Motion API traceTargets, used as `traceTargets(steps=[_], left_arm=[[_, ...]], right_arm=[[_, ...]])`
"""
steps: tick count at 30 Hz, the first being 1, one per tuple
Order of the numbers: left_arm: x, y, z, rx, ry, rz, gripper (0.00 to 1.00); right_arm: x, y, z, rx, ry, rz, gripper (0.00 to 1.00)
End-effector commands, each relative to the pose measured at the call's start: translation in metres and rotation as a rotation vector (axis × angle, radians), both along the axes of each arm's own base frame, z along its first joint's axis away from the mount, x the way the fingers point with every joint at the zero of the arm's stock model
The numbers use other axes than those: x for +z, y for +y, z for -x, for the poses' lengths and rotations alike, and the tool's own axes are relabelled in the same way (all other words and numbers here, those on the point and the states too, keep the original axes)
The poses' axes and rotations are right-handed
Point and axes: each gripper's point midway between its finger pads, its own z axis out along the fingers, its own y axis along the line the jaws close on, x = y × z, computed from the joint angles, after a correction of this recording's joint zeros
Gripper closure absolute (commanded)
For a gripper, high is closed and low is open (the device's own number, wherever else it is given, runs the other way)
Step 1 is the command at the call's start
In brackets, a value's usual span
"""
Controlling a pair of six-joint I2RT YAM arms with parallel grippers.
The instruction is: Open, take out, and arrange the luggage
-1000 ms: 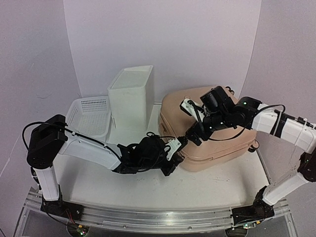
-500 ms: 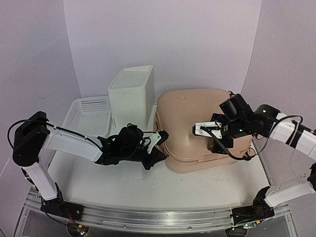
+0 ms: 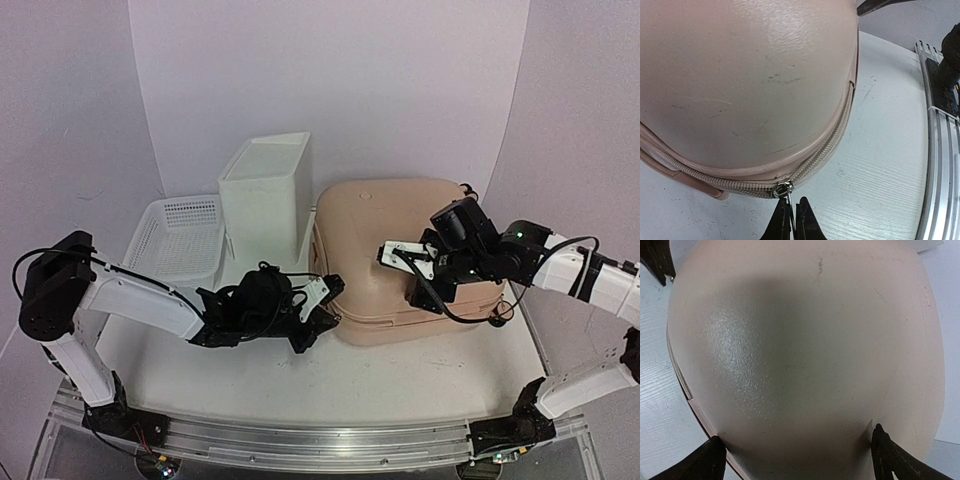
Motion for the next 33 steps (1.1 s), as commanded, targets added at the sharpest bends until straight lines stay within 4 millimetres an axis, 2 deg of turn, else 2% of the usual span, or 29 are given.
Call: traceTargets(steps=[1, 11, 15, 16, 19, 22, 24, 28, 31, 32, 33], left_arm=[[0.038, -0.037, 0.115, -0.459, 0.078, 0.148, 0.94], [0.045, -0.11, 0.122, -0.491, 0.079, 0.187, 0.94], [0.044, -0.126, 0.099, -0.388, 0.015, 0.179, 0.82], [0.044, -0.126, 0.096, -0.377, -0.008, 0.166, 0.76], [0.054, -0.111, 0.098, -0.383, -0.038, 0.151, 0.63], [0.075, -0.076, 0.104, -0.379, -0.067, 0.144, 0.47], [0.088, -0.051, 0.1, -0.349, -0.076, 0.122, 0.41], [0.115, -0.009, 0.064, -0.241, -0.034, 0.114, 0.38], [0.131, 0.011, 0.025, -0.13, -0.035, 0.096, 0.39], [0.145, 0.015, 0.009, -0.081, -0.043, 0.108, 0.39], [0.147, 0.021, -0.007, -0.031, -0.035, 0.103, 0.38]], right_arm=[[-0.041, -0.015, -0.029, -0.29, 0.023, -0.04, 0.02], [-0.029, 0.01, -0.036, -0.348, 0.074, -0.183, 0.02], [-0.019, 0.011, -0.038, -0.427, 0.089, -0.26, 0.02], [-0.015, 0.007, -0.037, -0.466, 0.092, -0.278, 0.02], [0.007, -0.005, -0.034, -0.588, 0.092, -0.353, 0.02], [0.025, -0.029, -0.025, -0.754, 0.094, -0.418, 0.02], [0.033, -0.044, -0.018, -0.834, 0.117, -0.46, 0.02], [0.046, -0.084, -0.014, -1.04, 0.162, -0.58, 0.02], [0.051, -0.12, -0.011, -1.221, 0.182, -0.686, 0.02], [0.051, -0.129, -0.01, -1.27, 0.21, -0.729, 0.02], [0.049, -0.136, -0.009, -1.303, 0.241, -0.762, 0.02]])
